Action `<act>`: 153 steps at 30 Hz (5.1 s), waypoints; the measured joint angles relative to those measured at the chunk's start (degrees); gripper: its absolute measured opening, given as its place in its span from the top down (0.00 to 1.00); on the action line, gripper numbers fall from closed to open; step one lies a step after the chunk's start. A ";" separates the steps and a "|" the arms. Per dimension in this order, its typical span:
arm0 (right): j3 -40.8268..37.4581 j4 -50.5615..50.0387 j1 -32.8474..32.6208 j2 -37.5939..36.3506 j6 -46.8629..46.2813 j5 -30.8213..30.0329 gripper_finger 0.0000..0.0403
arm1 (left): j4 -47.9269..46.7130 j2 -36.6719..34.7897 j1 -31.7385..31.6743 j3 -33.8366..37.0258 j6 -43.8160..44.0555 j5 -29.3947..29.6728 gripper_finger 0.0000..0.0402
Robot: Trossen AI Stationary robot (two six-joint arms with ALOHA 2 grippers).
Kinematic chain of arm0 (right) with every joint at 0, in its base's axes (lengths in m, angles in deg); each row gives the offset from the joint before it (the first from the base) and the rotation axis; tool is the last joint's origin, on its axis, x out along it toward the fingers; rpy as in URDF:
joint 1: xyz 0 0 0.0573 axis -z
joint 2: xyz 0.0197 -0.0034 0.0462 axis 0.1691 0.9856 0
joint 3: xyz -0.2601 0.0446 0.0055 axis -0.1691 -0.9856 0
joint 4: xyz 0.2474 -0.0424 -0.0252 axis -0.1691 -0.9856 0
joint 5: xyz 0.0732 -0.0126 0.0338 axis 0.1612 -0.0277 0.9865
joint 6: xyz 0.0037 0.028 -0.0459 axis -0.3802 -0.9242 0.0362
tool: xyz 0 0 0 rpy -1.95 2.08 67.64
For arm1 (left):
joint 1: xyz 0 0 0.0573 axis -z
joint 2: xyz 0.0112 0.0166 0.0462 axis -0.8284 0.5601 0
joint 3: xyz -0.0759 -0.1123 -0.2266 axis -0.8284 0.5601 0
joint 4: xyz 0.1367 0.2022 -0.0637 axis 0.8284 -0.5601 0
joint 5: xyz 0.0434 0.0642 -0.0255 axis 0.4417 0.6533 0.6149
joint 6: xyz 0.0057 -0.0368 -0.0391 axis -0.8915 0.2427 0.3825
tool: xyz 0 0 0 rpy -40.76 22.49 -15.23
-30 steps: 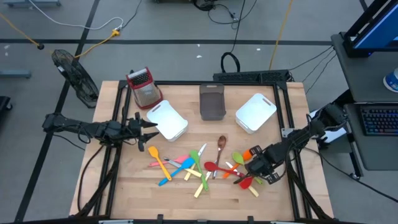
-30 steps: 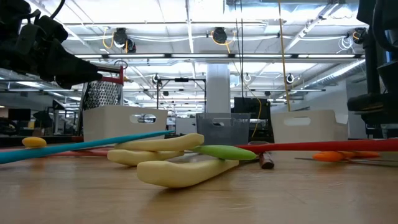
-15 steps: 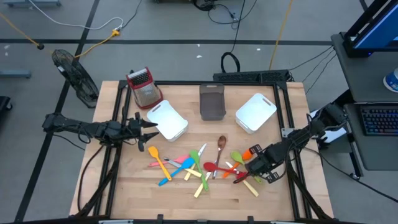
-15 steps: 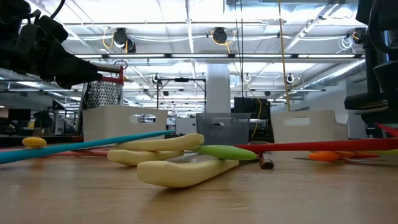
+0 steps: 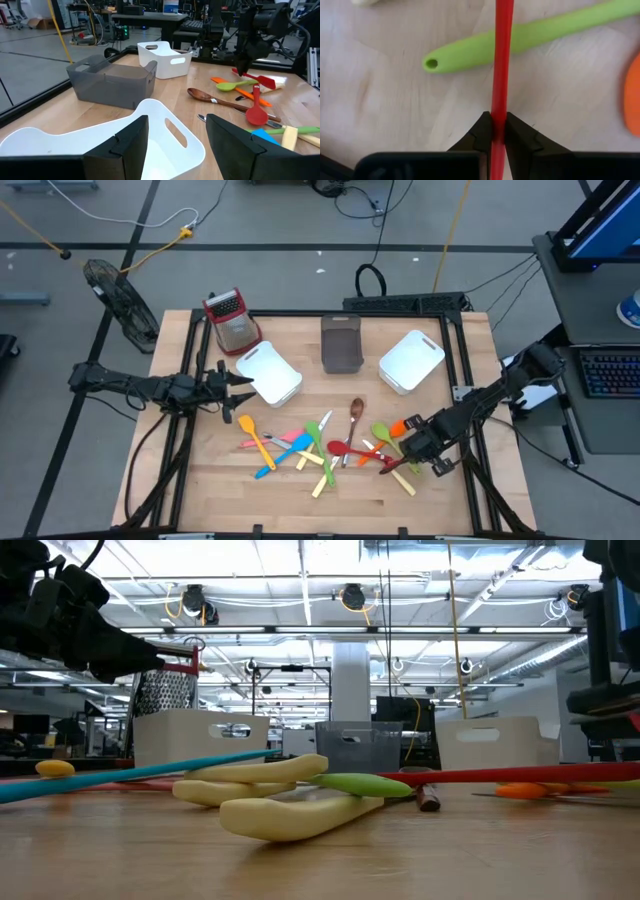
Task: Pick & Place Kitchen Items
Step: Put the red spatula into the black bin
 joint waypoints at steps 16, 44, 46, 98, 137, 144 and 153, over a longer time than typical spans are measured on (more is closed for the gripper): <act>0.13 0.86 0.00 -2.33 0.49 5.11 0.95 | 0.00 -0.01 0.01 0.02 -0.08 0.00 0.49; 0.26 25.40 5.21 -13.16 -16.30 4.87 0.95 | 0.08 -0.01 -0.01 0.02 1.57 0.00 0.49; 0.26 27.12 6.65 -13.17 -18.81 5.04 0.95 | 0.07 0.00 0.00 0.02 1.55 0.00 0.49; 1.96 75.82 58.87 2.11 -87.70 32.11 0.95 | 0.16 -0.01 0.00 0.04 -1.47 -0.07 0.49; 10.23 69.90 70.06 20.29 -90.01 43.62 0.91 | 0.11 0.01 0.01 0.07 -4.13 -2.08 0.49; 10.23 70.25 70.98 20.21 -91.30 40.35 0.90 | 0.07 -0.01 0.01 0.07 -4.13 -2.08 0.49; 10.23 69.09 72.17 20.21 -91.32 38.94 0.90 | 0.07 0.01 0.01 0.07 -4.09 -2.08 0.49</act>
